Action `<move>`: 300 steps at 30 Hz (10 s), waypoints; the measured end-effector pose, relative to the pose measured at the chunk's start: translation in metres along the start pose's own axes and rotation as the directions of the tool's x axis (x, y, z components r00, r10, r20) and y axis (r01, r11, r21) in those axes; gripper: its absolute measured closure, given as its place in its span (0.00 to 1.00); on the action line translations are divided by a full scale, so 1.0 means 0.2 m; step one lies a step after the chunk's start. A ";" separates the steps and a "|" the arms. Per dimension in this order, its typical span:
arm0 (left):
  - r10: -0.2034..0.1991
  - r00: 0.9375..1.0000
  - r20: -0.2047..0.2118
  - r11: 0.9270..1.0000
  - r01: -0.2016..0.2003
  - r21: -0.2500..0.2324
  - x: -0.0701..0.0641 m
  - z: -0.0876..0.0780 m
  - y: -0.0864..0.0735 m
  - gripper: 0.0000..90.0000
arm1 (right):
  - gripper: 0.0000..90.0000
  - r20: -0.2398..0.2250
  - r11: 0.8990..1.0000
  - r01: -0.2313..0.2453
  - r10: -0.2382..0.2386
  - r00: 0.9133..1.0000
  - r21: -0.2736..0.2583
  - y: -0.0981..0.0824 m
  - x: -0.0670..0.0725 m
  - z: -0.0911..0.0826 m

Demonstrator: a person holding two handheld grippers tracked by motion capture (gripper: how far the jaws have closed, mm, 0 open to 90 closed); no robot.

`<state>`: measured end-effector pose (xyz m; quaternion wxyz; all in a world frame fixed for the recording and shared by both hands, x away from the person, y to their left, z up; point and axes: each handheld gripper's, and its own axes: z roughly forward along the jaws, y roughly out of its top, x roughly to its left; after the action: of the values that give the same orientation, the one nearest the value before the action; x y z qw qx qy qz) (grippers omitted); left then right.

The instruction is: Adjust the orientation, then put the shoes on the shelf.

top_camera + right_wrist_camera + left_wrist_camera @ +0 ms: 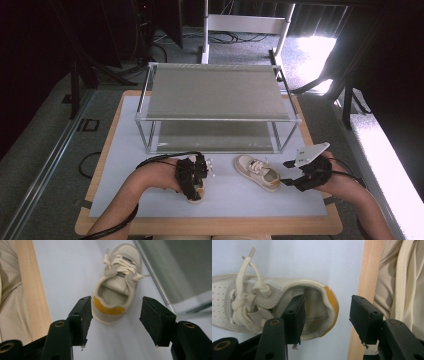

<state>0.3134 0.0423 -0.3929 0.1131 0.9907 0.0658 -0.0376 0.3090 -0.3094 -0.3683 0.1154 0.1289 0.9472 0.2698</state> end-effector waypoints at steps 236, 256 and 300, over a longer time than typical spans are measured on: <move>0.538 0.822 -0.189 0.813 -0.565 -0.143 0.29 0.14 0.15 0.84 | 0.79 -0.138 0.887 0.384 -0.360 0.923 0.255 0.73 -0.19 0.66; 0.018 0.939 -0.345 0.886 -0.175 -0.429 0.23 -0.01 0.11 0.55 | 0.59 0.116 0.981 0.193 -0.194 0.974 0.021 0.57 -0.12 0.44; -0.432 0.870 -0.236 0.732 0.186 -0.656 -0.05 0.26 -0.01 0.57 | 0.81 0.200 0.901 -0.293 0.367 0.909 -0.319 0.33 0.08 0.66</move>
<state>0.3001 0.0305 -0.4425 0.4056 0.8618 0.2616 0.1560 0.3445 -0.1871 -0.4447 0.2056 0.3045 0.8402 0.3988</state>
